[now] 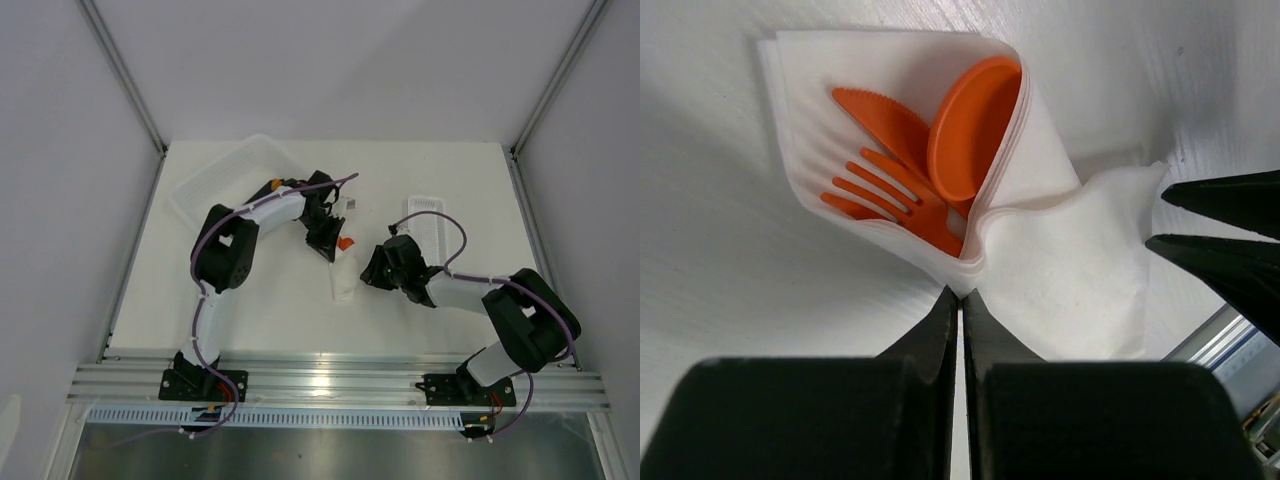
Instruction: Place the utensils on the paper napkin and roll it up
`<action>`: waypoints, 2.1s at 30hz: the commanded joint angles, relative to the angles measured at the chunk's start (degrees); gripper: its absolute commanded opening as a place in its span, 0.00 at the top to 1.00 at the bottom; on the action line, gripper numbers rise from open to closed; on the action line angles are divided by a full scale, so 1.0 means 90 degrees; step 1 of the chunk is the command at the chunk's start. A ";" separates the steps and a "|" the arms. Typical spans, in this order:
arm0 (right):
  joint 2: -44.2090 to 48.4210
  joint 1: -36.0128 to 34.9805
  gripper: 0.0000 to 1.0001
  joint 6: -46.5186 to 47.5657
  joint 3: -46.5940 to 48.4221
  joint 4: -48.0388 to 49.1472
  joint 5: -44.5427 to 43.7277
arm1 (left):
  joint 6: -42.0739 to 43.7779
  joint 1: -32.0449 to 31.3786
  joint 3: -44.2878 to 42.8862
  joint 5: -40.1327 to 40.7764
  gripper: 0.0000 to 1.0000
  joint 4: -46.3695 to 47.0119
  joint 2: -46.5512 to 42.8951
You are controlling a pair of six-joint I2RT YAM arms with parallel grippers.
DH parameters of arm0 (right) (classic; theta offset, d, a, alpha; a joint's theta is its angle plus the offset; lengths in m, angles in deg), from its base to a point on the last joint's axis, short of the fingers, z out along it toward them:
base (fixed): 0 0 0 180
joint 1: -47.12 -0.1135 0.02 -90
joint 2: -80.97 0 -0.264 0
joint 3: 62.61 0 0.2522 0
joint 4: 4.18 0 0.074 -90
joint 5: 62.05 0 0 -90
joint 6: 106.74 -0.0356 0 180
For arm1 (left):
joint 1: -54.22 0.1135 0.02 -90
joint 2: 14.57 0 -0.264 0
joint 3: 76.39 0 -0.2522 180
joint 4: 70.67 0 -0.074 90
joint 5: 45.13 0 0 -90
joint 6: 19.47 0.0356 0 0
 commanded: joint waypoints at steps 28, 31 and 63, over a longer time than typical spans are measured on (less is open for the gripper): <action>-0.0672 -0.0361 0.63 0.0251 0.1144 -0.0273 -0.0167 | -0.0078 -0.0142 0.0136 0.0347 0.99 0.0183 -0.0539; -0.0780 -0.0264 0.63 0.0212 0.1077 -0.0342 -0.0226 | -0.0088 -0.0142 0.0117 0.0318 0.99 0.0183 -0.0539; -0.1220 0.0733 1.00 -0.0178 0.0090 0.1767 0.2265 | 0.0058 -0.0035 0.0009 0.0142 0.72 0.0174 -0.0597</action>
